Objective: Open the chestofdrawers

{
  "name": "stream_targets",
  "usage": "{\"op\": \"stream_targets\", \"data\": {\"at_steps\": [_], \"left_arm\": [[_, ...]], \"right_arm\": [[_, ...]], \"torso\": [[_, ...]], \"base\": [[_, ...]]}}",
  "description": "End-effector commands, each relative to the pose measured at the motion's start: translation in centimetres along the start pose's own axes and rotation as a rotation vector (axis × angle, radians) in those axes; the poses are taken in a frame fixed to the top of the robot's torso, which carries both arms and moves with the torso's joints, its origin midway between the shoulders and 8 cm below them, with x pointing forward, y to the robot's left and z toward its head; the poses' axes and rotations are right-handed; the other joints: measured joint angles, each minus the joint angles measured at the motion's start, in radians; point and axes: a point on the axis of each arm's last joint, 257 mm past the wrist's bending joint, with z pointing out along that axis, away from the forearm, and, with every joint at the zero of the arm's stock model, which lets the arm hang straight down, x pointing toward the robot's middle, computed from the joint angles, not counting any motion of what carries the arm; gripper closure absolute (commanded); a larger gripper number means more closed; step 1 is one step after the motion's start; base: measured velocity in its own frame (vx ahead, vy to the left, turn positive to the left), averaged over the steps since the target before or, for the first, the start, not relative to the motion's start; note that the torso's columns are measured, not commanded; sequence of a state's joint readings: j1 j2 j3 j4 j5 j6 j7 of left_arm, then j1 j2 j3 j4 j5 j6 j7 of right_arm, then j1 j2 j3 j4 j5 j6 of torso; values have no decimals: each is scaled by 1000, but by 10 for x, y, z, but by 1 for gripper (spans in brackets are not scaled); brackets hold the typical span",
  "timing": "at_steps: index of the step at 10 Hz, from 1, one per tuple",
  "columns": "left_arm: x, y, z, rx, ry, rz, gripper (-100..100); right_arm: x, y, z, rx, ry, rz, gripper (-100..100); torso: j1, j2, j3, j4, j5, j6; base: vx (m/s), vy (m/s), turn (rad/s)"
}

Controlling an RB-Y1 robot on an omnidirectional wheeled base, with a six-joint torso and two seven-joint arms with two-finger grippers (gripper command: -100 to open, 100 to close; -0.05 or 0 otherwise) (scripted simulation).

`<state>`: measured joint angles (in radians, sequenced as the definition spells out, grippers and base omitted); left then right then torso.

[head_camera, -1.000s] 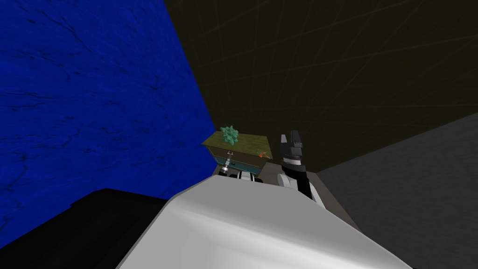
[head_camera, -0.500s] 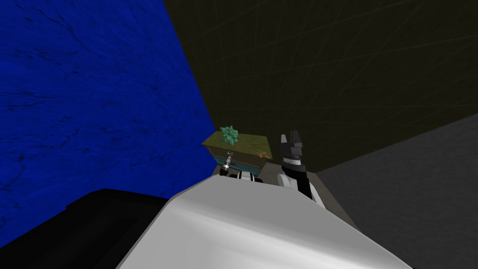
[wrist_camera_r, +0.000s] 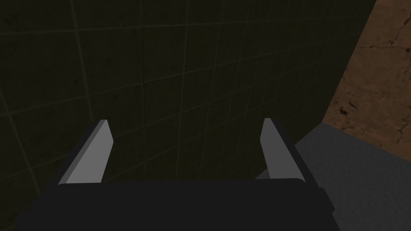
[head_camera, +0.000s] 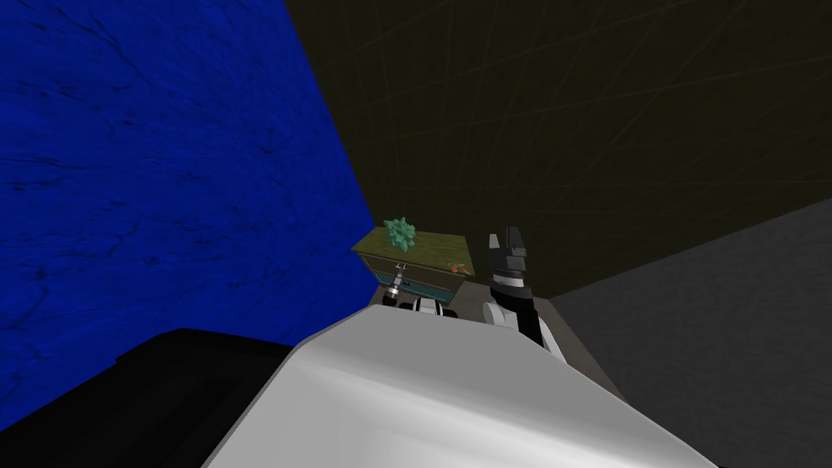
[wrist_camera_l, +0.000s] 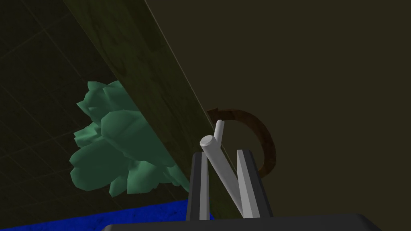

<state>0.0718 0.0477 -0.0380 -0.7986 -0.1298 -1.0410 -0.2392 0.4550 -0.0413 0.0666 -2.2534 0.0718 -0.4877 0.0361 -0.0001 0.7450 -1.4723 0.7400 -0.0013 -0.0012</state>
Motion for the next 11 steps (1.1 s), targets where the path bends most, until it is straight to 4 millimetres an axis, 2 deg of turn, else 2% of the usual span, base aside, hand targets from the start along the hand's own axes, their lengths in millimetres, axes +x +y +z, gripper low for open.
{"op": "stream_targets", "data": {"at_steps": [1, 3, 4, 8, 9, 10, 11], "left_arm": [[-3, -3, 11, 6, 5, 2, 100], [-6, -7, 21, 13, 10, 2, 100], [-3, -1, 11, -7, 12, 2, 100], [-3, -10, 15, 19, 21, 0, 100], [-7, -5, 32, -6, 25, -2, -100], [-7, -5, 32, -8, 26, -2, -100], [-9, -7, 43, -8, 26, -2, -100]], "right_arm": [[0, 0, 0, 0, 0, 0, 0], [0, 0, 0, 0, 0, 0, 0], [0, 0, 0, 0, 0, 0, 0], [0, 0, 0, 0, 0, 0, 0], [0, 0, 0, 0, 0, 0, 0], [0, 0, 0, 0, 0, 0, 0], [0, 0, 0, 0, 0, 0, 0]], "torso": [[0, 2, 2, 1, 0, -1], [-4, 2, 1, 3, -1, 1], [-4, 0, 0, 5, -2, 1], [-3, 0, 0, 4, -1, 2], [-4, 1, 0, 4, -2, 2], [-4, -4, -2, 2, -1, 2], [-2, -12, -6, -2, 0, 2]], "base": [[-188, 9, 28], [-231, -8, 43], [-95, 14, 7], [-192, 19, 29], [-161, 2, 21], [-78, -3, 8], [-49, -5, 2]]}}
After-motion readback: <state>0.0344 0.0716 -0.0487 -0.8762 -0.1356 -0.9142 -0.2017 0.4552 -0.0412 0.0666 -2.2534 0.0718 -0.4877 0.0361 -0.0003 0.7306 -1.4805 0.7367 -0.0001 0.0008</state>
